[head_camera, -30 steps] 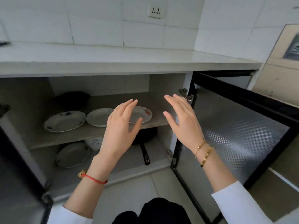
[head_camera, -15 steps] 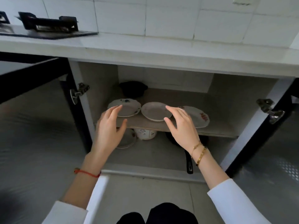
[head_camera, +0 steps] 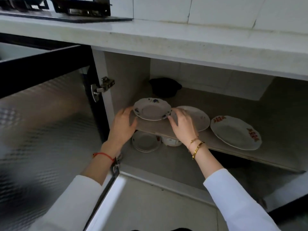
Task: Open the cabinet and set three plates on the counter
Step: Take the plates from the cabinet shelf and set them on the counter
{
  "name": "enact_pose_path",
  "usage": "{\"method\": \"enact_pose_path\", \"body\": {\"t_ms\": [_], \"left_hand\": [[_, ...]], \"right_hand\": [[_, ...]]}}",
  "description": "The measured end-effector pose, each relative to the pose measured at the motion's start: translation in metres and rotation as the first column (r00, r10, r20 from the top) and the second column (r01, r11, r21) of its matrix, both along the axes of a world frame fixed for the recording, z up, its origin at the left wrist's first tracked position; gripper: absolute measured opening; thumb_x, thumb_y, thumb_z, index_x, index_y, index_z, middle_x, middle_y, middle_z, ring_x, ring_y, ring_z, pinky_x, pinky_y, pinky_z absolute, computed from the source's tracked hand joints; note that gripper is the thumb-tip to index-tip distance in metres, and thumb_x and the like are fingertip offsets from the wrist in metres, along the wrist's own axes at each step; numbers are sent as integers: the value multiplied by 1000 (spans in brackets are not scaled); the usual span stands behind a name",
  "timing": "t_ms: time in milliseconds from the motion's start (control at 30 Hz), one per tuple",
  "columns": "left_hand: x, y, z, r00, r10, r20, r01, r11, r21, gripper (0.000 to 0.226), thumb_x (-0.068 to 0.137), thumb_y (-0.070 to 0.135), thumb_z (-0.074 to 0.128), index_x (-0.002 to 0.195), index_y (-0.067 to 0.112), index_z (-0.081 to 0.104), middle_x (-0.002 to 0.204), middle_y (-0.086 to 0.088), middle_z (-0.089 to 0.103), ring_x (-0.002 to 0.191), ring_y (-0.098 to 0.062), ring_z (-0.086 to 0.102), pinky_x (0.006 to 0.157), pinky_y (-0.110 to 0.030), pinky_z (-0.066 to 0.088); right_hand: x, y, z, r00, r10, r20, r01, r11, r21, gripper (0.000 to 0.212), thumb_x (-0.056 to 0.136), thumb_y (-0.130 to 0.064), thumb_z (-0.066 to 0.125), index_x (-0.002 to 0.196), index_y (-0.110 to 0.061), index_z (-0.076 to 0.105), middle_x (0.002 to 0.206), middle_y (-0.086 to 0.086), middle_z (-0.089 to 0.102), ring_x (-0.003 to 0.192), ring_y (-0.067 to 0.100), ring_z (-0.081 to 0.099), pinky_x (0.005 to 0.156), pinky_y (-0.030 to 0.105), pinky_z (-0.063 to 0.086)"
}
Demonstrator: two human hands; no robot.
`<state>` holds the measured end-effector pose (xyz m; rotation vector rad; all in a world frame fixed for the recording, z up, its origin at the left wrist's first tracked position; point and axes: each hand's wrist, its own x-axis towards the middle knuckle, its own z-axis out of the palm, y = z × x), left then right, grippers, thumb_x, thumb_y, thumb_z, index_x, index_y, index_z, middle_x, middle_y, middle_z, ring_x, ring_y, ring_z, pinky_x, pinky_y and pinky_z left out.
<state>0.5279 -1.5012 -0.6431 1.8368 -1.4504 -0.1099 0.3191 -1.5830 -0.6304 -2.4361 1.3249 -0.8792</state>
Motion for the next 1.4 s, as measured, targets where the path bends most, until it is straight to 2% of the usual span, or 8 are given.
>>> {"method": "enact_pose_path", "body": {"t_ms": [133, 333, 567, 700, 900, 1100, 1333, 1400], "left_hand": [[8, -32, -6, 998, 1, -67, 4, 997, 81, 44, 93, 13, 56, 136, 4, 50, 134, -24, 54, 123, -39, 52, 101, -37, 41], [26, -75, -17, 993, 44, -105, -26, 985, 171, 37, 96, 15, 51, 131, 3, 54, 132, -24, 55, 120, -38, 54, 97, -35, 42], [44, -111, -32, 995, 78, -66, -60, 969, 240, 41, 98, 20, 48, 136, 4, 50, 136, -22, 54, 125, -36, 51, 97, -32, 36], [49, -123, -40, 992, 86, -97, -59, 966, 253, 39, 96, 18, 52, 133, 3, 54, 133, -21, 58, 122, -35, 54, 92, -29, 35], [54, -130, -51, 974, 37, -221, 31, 955, 296, 41, 91, 22, 63, 129, 9, 59, 130, -16, 62, 122, -31, 56, 92, -29, 42], [56, -133, -54, 874, 73, -480, 62, 964, 259, 45, 83, 9, 70, 127, 5, 60, 128, -14, 64, 120, -27, 58, 102, -36, 46], [52, -129, -61, 840, 98, -534, 20, 978, 210, 40, 80, 6, 72, 120, 7, 64, 122, -14, 67, 116, -28, 61, 102, -43, 48], [50, -124, -62, 834, 95, -543, 13, 981, 193, 40, 81, 8, 72, 120, 9, 64, 121, -12, 67, 115, -27, 61, 102, -42, 48]], "right_hand": [[21, -26, -12, 999, -54, -4, 54, 996, 65, 29, 98, -25, 50, 114, -3, 61, 111, 18, 63, 103, 31, 60, 90, 45, 50], [45, -58, -28, 989, -124, -76, 134, 979, 152, 33, 100, -26, 47, 100, 3, 65, 100, 22, 68, 91, 34, 66, 69, 29, 44], [61, -86, -52, 964, -175, -198, 208, 966, 155, 41, 102, -33, 39, 95, -3, 67, 98, 18, 70, 90, 29, 66, 78, 34, 48], [66, -91, -60, 956, -244, -160, 271, 945, 181, 40, 101, -31, 43, 101, 2, 65, 104, 23, 68, 99, 36, 64, 72, 35, 44], [73, -96, -64, 932, -300, -203, 337, 923, 185, 35, 100, -31, 45, 106, -3, 64, 111, 18, 67, 104, 34, 63, 80, 36, 48], [73, -105, -63, 951, -297, -88, 310, 902, 299, 31, 96, -25, 52, 106, 1, 65, 112, 22, 67, 106, 37, 63, 85, 39, 51], [68, -105, -67, 960, -271, 75, 221, 893, 392, 26, 93, -24, 59, 93, -1, 69, 94, 15, 74, 92, 28, 69, 70, 25, 47], [65, -103, -68, 954, -263, 143, 185, 893, 411, 24, 92, -23, 59, 88, -1, 69, 89, 15, 75, 88, 27, 71, 73, 29, 54]]}}
